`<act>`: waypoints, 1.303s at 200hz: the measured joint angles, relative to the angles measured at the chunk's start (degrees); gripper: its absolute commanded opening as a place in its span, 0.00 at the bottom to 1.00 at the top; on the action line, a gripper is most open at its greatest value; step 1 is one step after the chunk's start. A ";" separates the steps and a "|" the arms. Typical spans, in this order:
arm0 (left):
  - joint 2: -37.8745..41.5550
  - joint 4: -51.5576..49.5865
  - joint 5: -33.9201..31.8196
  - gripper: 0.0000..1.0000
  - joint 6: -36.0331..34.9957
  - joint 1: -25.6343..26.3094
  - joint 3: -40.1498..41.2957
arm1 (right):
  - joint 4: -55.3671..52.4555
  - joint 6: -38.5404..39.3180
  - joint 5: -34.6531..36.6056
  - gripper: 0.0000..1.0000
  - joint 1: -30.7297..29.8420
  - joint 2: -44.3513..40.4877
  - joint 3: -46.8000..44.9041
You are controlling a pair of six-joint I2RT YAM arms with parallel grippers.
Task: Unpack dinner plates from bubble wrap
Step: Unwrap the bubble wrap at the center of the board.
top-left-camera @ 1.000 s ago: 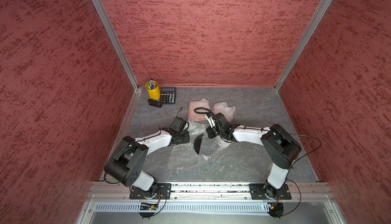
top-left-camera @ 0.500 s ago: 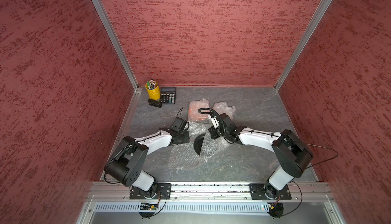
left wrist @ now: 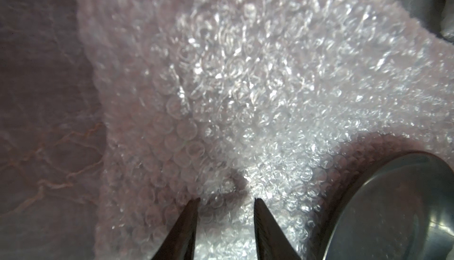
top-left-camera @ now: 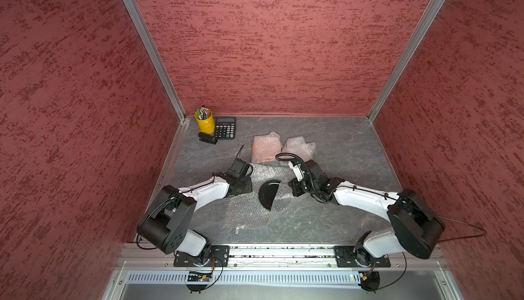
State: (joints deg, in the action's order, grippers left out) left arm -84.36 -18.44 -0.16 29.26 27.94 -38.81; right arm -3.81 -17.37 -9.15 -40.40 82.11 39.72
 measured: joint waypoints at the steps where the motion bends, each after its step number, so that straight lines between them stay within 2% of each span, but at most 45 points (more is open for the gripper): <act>1: 0.02 0.00 -0.02 0.40 0.00 0.00 0.02 | -0.09 -0.09 0.00 0.00 0.00 -0.20 -0.15; 141: 0.39 0.02 -0.76 0.40 0.92 0.04 0.35 | -5.55 -12.74 1.42 0.00 -0.11 -16.81 -14.27; 173: 0.39 0.00 -1.29 0.40 0.92 0.04 0.35 | -7.08 -15.76 3.13 0.11 -0.50 -20.74 -16.70; 192: 0.42 -0.02 -1.44 0.40 0.92 0.04 0.35 | -8.59 -17.22 5.01 0.14 -0.61 -22.93 -16.87; 260: 0.81 -0.48 -1.70 0.40 0.90 0.04 0.35 | -15.91 -23.50 17.20 0.35 -0.72 -29.09 -16.85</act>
State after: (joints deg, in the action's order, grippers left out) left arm -83.55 -18.92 -1.87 30.15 27.99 -38.46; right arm -19.73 -40.86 8.05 -41.12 53.01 22.87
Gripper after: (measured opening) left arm 0.401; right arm 0.328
